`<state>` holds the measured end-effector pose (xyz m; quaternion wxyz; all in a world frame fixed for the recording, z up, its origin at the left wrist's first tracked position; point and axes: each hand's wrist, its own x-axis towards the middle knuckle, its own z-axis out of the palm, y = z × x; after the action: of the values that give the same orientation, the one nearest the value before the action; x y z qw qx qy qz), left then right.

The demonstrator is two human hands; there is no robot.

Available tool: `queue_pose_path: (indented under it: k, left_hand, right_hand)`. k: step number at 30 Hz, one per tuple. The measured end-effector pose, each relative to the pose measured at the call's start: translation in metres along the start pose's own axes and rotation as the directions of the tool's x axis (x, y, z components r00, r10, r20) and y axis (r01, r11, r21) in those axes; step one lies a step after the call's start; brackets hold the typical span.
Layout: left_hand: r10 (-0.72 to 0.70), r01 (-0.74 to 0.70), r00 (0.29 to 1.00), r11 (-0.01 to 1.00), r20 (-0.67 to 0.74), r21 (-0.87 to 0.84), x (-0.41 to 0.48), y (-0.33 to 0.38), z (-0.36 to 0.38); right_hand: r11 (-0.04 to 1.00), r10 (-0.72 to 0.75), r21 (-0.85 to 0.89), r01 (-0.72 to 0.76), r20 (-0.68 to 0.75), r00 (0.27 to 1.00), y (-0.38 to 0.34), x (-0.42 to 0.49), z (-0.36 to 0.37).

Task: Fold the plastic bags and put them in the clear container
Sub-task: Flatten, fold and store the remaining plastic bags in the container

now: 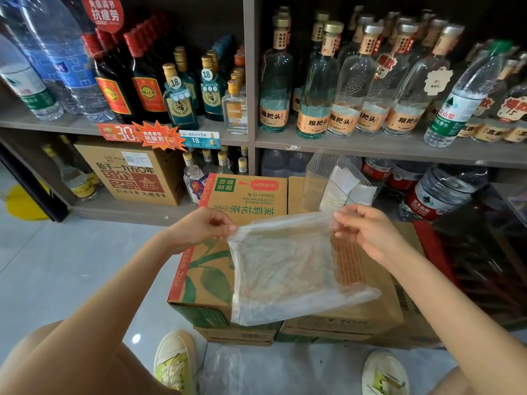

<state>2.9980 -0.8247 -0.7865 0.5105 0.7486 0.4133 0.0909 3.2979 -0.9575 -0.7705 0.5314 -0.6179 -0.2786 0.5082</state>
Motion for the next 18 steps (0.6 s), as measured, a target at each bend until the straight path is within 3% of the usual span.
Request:
queue_pose_path:
  k: [2, 4, 6, 9, 11, 13, 15, 16, 18]
  left_hand:
    - [-0.019, 0.019, 1.0, 0.996, 0.0, -0.085, 0.001, -0.001, 0.002]
    - [-0.062, 0.059, 0.998, 0.981, -0.007, -0.184, 0.003, -0.001, 0.004]
    - [-0.096, 0.09, 0.995, 0.983, -0.034, -0.158, 0.005, -0.003, 0.005]
    - [-0.088, 0.095, 0.989, 0.994, -0.12, 0.052, 0.012, -0.004, 0.011]
    - [-0.087, 0.115, 0.979, 0.983, -0.185, 0.143, 0.018, -0.004, 0.014]
    - [-0.138, 0.159, 0.969, 0.983, -0.206, 0.09, 0.021, -0.006, 0.012]
    - [-0.211, 0.215, 0.947, 0.977, -0.243, -0.01, 0.02, -0.01, 0.011]
    - [-0.233, 0.239, 0.926, 0.971, -0.296, -0.019, 0.018, -0.012, 0.013]
    - [-0.202, 0.269, 0.869, 0.959, -0.452, 0.088, 0.004, -0.016, 0.026]
  right_hand:
    - [0.998, -0.028, -0.057, 0.024, -0.069, 0.997, 0.001, 0.002, 0.0]
    - [0.967, -0.101, -0.247, 0.067, -0.13, 0.986, 0.007, 0.005, 0.001]
    - [0.901, -0.205, -0.417, 0.116, -0.174, 0.963, 0.013, 0.009, 0.002]
    - [0.764, -0.372, -0.61, 0.21, -0.151, 0.916, 0.021, 0.014, 0.01]
    - [0.646, -0.413, -0.74, 0.187, -0.132, 0.901, 0.024, 0.013, 0.016]
    - [0.417, -0.516, -0.903, 0.104, -0.141, 0.845, 0.026, 0.005, 0.019]
    - [0.254, -0.638, -0.961, 0.112, -0.079, 0.766, 0.033, -0.009, 0.018]
    - [0.217, -0.667, -0.964, 0.154, -0.031, 0.744, 0.041, -0.015, 0.015]
    - [0.204, -0.619, -0.949, 0.242, 0.067, 0.782, 0.059, -0.029, 0.009]
